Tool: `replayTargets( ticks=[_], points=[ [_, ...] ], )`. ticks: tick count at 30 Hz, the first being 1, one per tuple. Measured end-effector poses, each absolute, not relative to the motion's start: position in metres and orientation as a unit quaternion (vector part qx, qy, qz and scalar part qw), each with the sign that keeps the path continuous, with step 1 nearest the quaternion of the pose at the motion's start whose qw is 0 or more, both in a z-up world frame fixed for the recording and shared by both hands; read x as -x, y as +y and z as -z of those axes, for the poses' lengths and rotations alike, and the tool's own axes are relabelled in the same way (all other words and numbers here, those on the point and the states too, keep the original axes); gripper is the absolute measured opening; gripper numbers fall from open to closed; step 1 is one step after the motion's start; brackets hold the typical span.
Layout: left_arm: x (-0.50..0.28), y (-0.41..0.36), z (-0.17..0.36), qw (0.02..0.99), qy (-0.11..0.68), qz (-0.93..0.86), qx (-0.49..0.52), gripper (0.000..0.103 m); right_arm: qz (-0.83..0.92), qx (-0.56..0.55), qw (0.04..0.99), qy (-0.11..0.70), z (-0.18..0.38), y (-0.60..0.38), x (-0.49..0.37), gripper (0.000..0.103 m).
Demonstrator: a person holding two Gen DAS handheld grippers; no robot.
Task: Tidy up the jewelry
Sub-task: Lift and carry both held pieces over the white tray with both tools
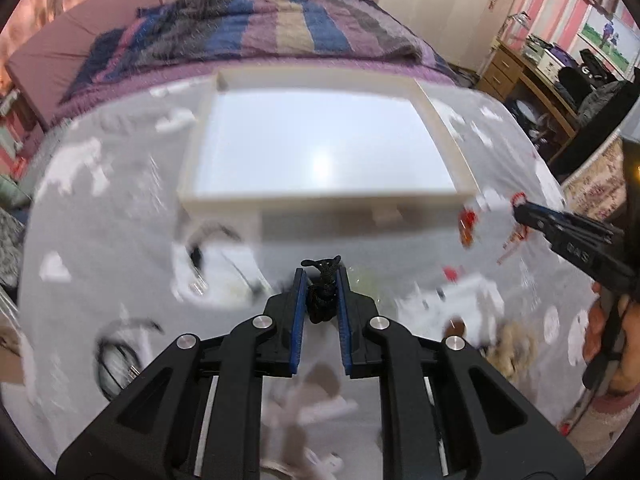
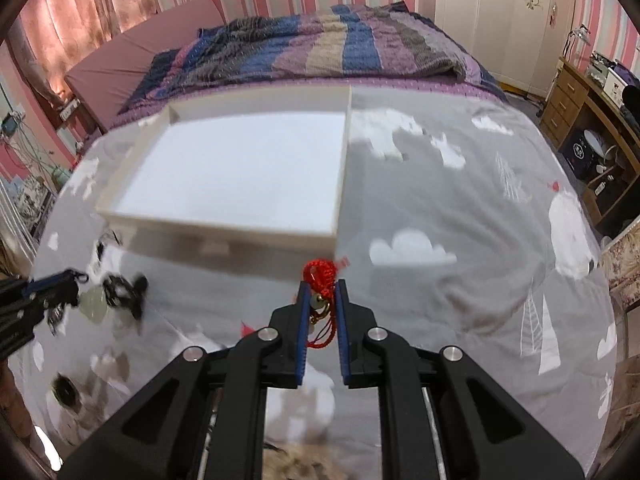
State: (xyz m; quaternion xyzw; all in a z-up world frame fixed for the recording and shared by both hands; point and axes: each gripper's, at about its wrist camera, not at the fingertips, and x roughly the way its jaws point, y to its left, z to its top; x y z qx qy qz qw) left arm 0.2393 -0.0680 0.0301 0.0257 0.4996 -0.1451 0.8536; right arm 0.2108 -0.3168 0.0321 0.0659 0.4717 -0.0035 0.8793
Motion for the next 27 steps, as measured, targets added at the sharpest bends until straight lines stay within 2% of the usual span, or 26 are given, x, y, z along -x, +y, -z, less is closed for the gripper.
replayTargets(
  ticks=[11, 19, 27],
  points=[
    [-0.348, -0.034, -0.084, 0.869, 0.478, 0.125, -0.030, 0.013, 0.008, -0.058, 0.890, 0.453, -0.071, -0.308, -0.302, 0.012],
    [-0.436, -0.024, -0.065, 0.862, 0.492, 0.123, -0.015, 0.013, 0.028, -0.043, 0.881, 0.470, -0.062, -0.310, -0.375, 0.012],
    [-0.478, -0.041, -0.019, 0.848, 0.514, 0.127, -0.010, 0.013, 0.031, -0.069, 0.875, 0.479, -0.023, -0.317, -0.423, 0.012]
  ],
)
